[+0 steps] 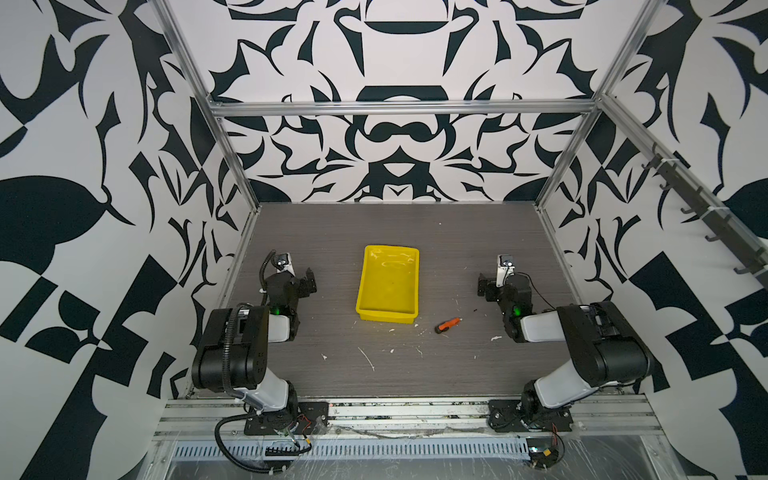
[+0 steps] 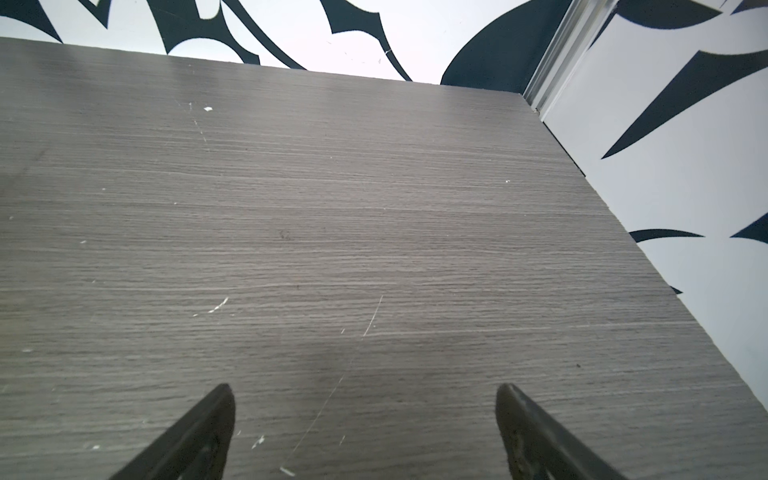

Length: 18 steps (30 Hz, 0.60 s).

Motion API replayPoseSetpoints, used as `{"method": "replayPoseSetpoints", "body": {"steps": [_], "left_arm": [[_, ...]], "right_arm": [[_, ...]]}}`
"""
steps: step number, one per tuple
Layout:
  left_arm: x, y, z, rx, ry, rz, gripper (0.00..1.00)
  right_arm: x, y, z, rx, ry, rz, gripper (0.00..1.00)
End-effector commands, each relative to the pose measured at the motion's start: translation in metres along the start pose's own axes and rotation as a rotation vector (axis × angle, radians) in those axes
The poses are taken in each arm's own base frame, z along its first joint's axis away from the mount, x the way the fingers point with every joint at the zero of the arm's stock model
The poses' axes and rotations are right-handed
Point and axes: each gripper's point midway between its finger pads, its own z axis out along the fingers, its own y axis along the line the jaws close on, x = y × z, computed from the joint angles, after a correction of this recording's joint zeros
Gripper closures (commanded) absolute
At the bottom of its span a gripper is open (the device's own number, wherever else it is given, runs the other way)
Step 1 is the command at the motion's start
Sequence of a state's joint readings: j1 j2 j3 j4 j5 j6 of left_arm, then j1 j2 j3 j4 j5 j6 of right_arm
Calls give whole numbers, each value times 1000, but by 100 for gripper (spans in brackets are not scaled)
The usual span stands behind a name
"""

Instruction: Put the screwdriver in the bin

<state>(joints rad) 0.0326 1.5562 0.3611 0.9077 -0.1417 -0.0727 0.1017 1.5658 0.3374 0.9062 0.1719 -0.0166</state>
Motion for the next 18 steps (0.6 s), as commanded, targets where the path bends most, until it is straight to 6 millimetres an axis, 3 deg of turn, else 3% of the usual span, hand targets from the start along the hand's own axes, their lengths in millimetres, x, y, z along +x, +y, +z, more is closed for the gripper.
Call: {"method": "replayPoseSetpoints", "body": {"steps": [1, 8, 15, 18], "left_arm": [[-19, -14, -17, 87, -84, 25, 1], [-53, -41, -77, 227, 95, -126, 1], [-43, -50, -112, 300, 53, -269, 1], [-46, -32, -117, 205, 16, -299, 1]], "right_arm": [[-15, 1, -6, 3, -70, 15, 0], [-20, -14, -12, 95, -91, 37, 0], [-34, -17, -32, 186, -134, 13, 0], [-38, -31, -46, 275, -131, 43, 0]]}}
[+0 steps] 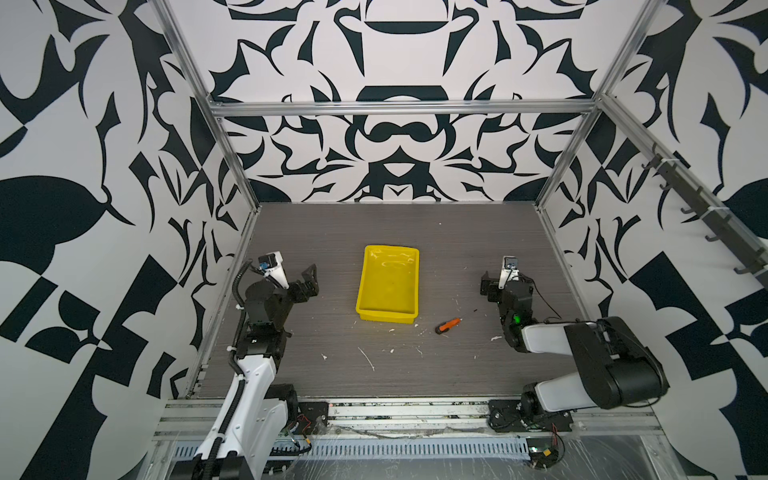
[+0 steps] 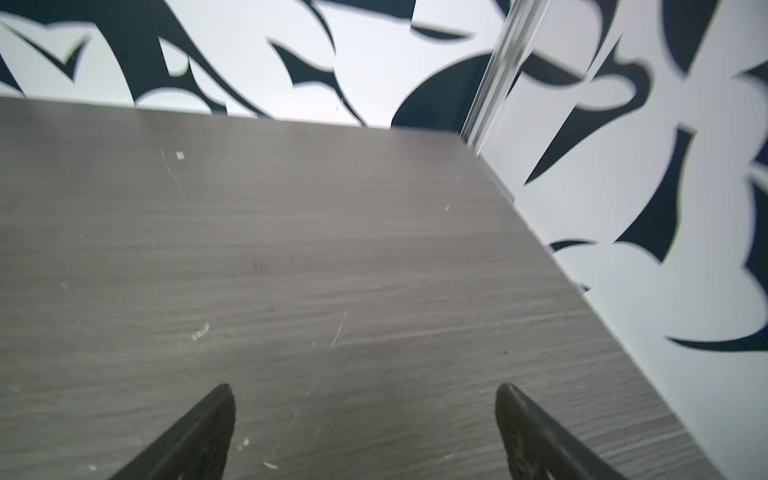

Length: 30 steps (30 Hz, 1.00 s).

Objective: Put the screwdriver in the bin
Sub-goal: 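Reach the right gripper down over the orange screwdriver handle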

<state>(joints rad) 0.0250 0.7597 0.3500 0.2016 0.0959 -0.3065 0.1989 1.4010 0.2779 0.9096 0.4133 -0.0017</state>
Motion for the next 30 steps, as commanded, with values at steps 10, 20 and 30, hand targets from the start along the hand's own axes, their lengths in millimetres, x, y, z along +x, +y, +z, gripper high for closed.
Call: {"method": "replayPoseSetpoints", "body": {"steps": [10, 20, 30], "left_arm": [[23, 32, -5, -221, 149, -244, 1], [51, 20, 1, -190, 368, -318, 1], [64, 43, -9, -329, 355, -382, 1]], "right_arm": [[-23, -64, -67, 368, 345, 388, 0], [35, 26, -104, -82, 714, 943, 13], [25, 60, -145, -31, 639, 1066, 31]]}}
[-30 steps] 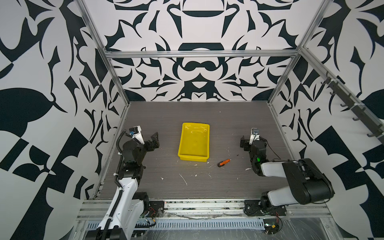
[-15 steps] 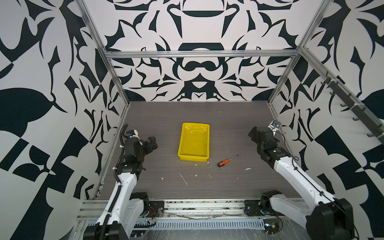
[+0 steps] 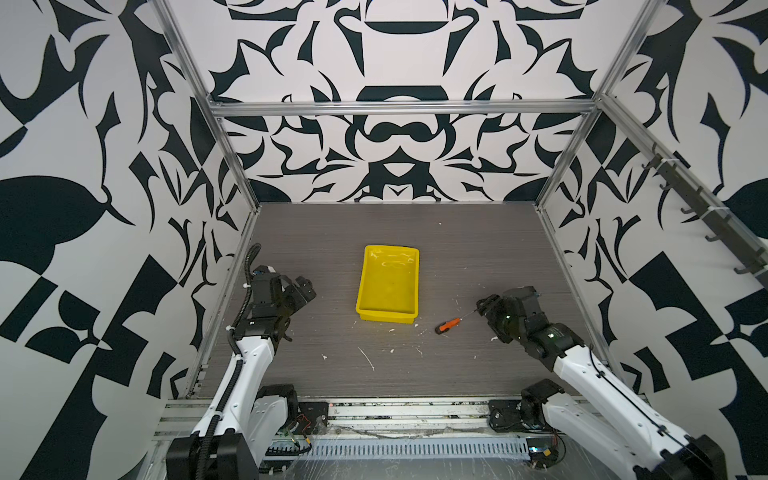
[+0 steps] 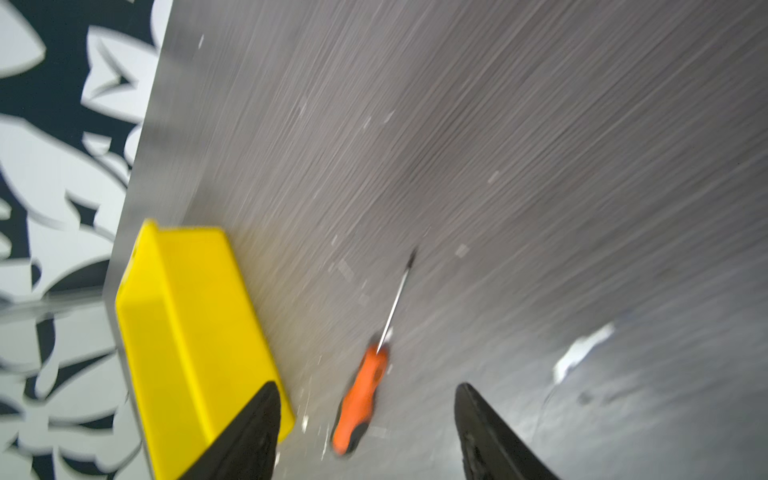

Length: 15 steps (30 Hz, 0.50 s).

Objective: Put the screwdriver in the bin
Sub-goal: 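Reach the right gripper down over the orange screwdriver handle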

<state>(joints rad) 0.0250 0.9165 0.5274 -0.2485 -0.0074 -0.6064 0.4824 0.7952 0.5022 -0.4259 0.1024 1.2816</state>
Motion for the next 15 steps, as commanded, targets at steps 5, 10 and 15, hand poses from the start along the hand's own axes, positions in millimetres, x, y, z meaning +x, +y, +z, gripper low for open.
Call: {"method": "replayPoseSetpoints", "body": {"steps": [5, 10, 15], "left_arm": [[8, 48, -12, -242, -8, -109, 1], [9, 59, -12, -266, -49, -148, 1], [7, 68, -17, -314, -80, -179, 1]], "right_arm": [[27, 1, 16, 79, -68, 262, 34], [63, 15, 46, 226, 69, 186, 38], [87, 19, 67, 252, 167, 206, 40]]}}
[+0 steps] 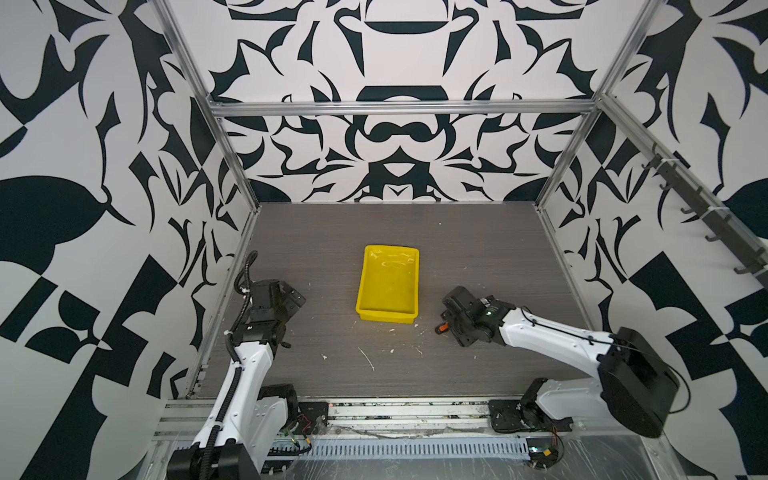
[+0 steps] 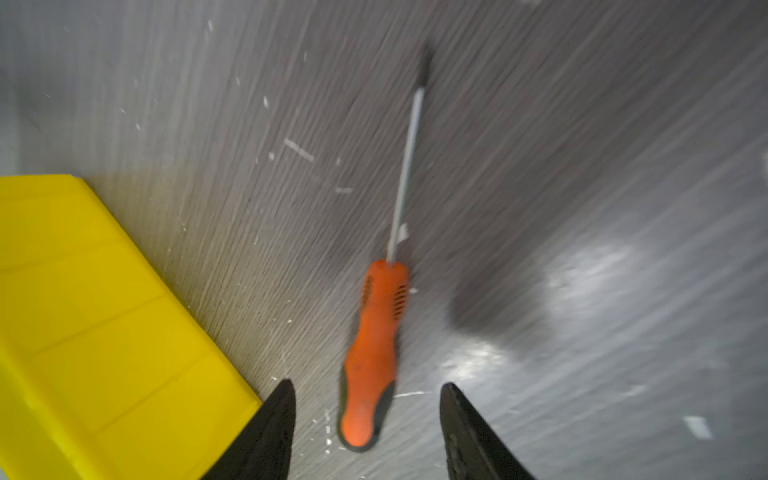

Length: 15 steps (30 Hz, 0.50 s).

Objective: Put the screwdriver in the bin
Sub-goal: 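Reach the right gripper down over the orange screwdriver handle, then close the right gripper on the orange screwdriver handle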

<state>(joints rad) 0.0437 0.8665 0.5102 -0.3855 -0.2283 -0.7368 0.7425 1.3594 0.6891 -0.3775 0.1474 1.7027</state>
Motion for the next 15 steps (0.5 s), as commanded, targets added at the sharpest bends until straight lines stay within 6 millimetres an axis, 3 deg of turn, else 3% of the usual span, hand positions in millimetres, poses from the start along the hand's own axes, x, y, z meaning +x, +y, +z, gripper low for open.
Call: {"method": "replayPoseSetpoints", "body": {"steps": [1, 8, 15], "left_arm": [[3, 14, 0, -49, -13, -38, 1], [4, 10, 0, -21, -16, -45, 1], [3, 9, -5, 13, -42, -54, 1]], "right_arm": [[10, 13, 1, -34, 45, 53, 41], [5, 3, 3, -4, 10, 106, 43], [18, -13, 19, 26, 80, 136, 50]]}}
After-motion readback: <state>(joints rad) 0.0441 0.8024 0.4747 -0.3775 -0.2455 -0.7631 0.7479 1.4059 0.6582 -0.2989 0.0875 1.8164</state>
